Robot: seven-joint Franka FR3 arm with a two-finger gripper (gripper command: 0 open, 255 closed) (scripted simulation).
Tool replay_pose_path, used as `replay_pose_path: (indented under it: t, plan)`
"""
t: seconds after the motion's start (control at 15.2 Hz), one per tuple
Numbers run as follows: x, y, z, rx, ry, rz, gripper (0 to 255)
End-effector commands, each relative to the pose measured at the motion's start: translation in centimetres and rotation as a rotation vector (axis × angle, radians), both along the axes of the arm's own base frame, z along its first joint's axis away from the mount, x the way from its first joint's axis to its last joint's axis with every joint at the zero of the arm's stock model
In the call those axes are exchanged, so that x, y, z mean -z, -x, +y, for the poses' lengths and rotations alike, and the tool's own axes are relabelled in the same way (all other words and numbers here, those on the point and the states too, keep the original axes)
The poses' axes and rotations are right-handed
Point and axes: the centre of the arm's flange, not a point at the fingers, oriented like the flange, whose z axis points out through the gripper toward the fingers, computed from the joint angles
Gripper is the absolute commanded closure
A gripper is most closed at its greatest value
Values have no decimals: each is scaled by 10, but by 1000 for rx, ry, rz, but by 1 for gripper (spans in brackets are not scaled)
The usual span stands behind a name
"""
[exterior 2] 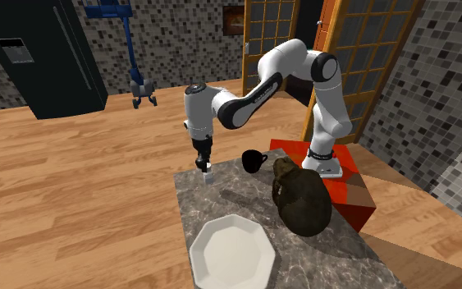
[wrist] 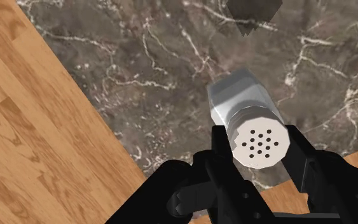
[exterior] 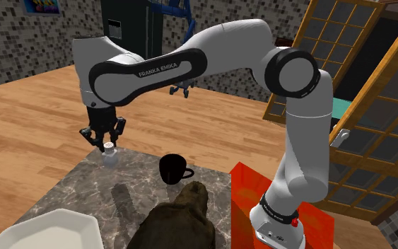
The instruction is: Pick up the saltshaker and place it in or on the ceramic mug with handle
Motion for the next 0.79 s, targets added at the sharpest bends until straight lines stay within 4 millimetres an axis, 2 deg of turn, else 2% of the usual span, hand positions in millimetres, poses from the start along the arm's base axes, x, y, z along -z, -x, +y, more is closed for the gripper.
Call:
replay_pose_path:
  t: [0.0, 0.73]
  plan:
    - [-11, 1, 0, 0, 0, 0, 255]
    - [-69, 1, 0, 0, 0, 0, 255]
